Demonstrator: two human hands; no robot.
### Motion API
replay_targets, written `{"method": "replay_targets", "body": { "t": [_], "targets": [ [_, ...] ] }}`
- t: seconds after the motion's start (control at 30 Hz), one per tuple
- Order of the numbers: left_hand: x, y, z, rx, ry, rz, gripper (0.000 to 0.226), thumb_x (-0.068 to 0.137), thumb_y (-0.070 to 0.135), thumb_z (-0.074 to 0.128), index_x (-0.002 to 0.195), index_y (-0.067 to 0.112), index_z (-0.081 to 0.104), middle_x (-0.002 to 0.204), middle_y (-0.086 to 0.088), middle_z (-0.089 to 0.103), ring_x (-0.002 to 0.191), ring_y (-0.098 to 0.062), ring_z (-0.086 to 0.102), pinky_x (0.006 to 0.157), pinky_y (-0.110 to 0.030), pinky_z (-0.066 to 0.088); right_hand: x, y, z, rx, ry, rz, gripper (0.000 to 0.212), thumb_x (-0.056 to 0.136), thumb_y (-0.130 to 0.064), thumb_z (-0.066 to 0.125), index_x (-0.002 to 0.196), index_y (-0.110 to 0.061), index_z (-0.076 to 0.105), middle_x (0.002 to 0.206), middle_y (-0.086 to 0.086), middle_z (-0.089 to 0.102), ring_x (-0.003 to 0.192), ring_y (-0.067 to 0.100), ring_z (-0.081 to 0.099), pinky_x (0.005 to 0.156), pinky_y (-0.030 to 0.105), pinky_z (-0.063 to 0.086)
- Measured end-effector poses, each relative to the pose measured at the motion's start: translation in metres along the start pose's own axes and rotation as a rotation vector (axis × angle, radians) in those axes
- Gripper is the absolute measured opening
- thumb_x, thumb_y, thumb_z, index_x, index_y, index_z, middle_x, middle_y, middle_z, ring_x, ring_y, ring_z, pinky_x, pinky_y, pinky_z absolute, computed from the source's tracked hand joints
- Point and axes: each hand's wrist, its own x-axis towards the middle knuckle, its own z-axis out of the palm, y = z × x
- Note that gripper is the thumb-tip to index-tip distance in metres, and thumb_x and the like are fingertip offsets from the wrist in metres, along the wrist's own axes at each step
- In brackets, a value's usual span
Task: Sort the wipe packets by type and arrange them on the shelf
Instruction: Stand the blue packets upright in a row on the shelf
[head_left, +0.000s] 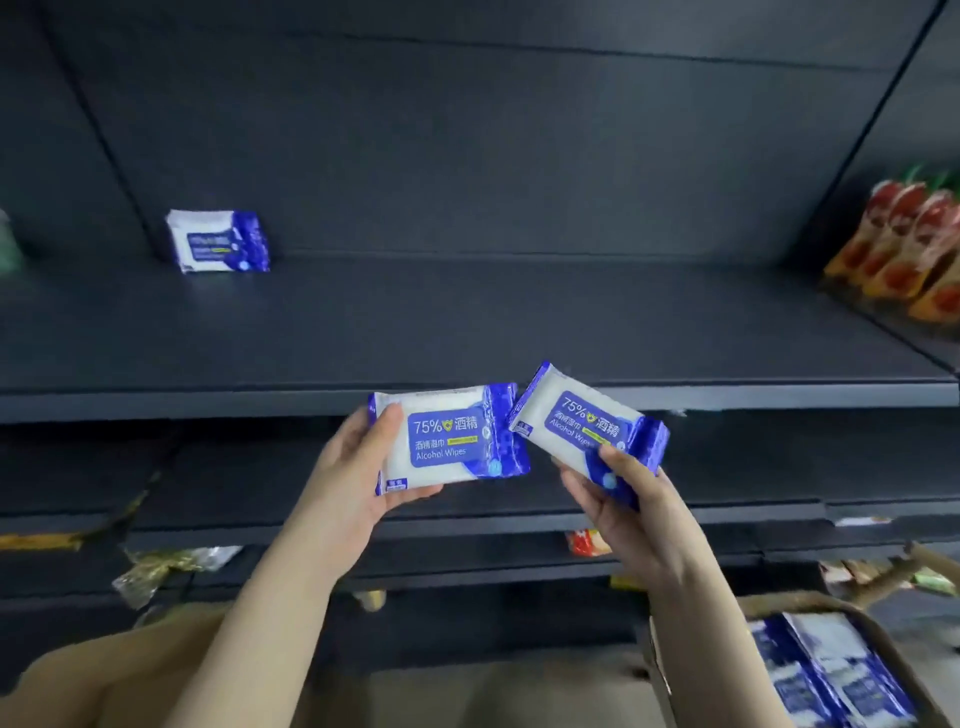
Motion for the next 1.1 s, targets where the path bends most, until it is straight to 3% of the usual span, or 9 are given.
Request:
{"method": "replay_targets", "body": {
  "t": [0.1, 0.23, 0.4, 0.53, 0.67, 0.8, 1.0, 1.1],
  "targets": [
    [0.015, 0.024, -0.014, -0.018, 0.019, 0.070, 0.039, 0.086, 0.038, 0.059, 0.120, 0.017, 0.060, 0.110, -0.004, 0.073, 0.096, -0.023, 0.072, 0.072, -0.042, 0.061, 0.028, -0.006, 0.035, -0.072, -0.049, -0.001, 0.031, 0.087, -0.016, 0.063, 0.116, -0.003, 0.064, 0.113, 0.015, 0.073, 0.101, 0.026, 0.072, 0.072, 0.033, 0.061],
    [0.039, 0.045, -0.029, -0.080, 0.064, 0.133, 0.038, 0.081, 0.030, 0.061, 0.117, 0.016, 0.062, 0.109, -0.005, 0.074, 0.095, -0.024, 0.073, 0.069, -0.039, 0.062, 0.073, -0.013, 0.069, -0.144, -0.088, 0.006, 0.018, 0.094, -0.012, 0.062, 0.110, -0.005, 0.065, 0.108, 0.011, 0.075, 0.096, 0.022, 0.074, 0.070, 0.034, 0.061],
    [0.068, 0.063, -0.058, -0.085, 0.135, 0.168, 0.055, 0.072, 0.025, 0.072, 0.124, 0.011, 0.060, 0.115, -0.009, 0.072, 0.102, -0.028, 0.071, 0.076, -0.042, 0.061, 0.124, -0.007, 0.105, -0.314, -0.166, 0.001, 0.018, 0.093, -0.010, 0.063, 0.110, -0.006, 0.068, 0.107, 0.009, 0.075, 0.092, 0.018, 0.074, 0.073, 0.030, 0.061],
    [0.097, 0.073, -0.089, -0.043, 0.213, 0.183, 0.034, 0.090, 0.012, 0.062, 0.123, 0.012, 0.059, 0.113, -0.008, 0.073, 0.102, -0.027, 0.071, 0.078, -0.041, 0.061, 0.160, 0.006, 0.136, -0.394, -0.209, 0.012, 0.027, 0.092, -0.010, 0.065, 0.119, -0.005, 0.065, 0.112, 0.009, 0.074, 0.101, 0.023, 0.072, 0.087, 0.038, 0.056],
    [0.140, 0.085, -0.136, 0.025, 0.296, 0.203, 0.023, 0.097, 0.005, 0.055, 0.117, 0.015, 0.061, 0.108, -0.004, 0.074, 0.098, -0.024, 0.072, 0.076, -0.038, 0.061, 0.195, 0.030, 0.175, -0.458, -0.231, 0.001, 0.027, 0.092, -0.011, 0.066, 0.119, -0.009, 0.065, 0.109, 0.006, 0.075, 0.100, 0.022, 0.073, 0.088, 0.038, 0.055],
    [0.193, 0.095, -0.194, 0.097, 0.370, 0.195, 0.020, 0.098, 0.006, 0.056, 0.115, 0.016, 0.060, 0.109, -0.003, 0.073, 0.096, -0.020, 0.072, 0.080, -0.039, 0.059, 0.228, 0.064, 0.218, -0.510, -0.213, -0.038, 0.023, 0.092, -0.009, 0.067, 0.115, -0.009, 0.066, 0.106, 0.006, 0.076, 0.094, 0.020, 0.074, 0.079, 0.032, 0.056],
    [0.286, 0.111, -0.264, 0.234, 0.340, 0.201, 0.031, 0.097, 0.012, 0.059, 0.128, 0.016, 0.056, 0.117, -0.001, 0.070, 0.106, -0.020, 0.068, 0.096, -0.043, 0.053, 0.272, 0.124, 0.270, -0.609, -0.153, -0.114, 0.029, 0.088, -0.011, 0.073, 0.115, -0.006, 0.063, 0.105, 0.008, 0.076, 0.095, 0.024, 0.074, 0.087, 0.038, 0.057],
    [0.327, 0.122, -0.283, 0.362, 0.329, 0.238, 0.027, 0.093, 0.015, 0.064, 0.119, 0.021, 0.063, 0.116, 0.002, 0.069, 0.102, -0.013, 0.067, 0.086, -0.029, 0.052, 0.286, 0.145, 0.289, -0.653, -0.135, -0.165, 0.017, 0.088, -0.011, 0.073, 0.103, -0.012, 0.064, 0.099, 0.004, 0.077, 0.090, 0.019, 0.074, 0.082, 0.033, 0.058]
  ]
}}
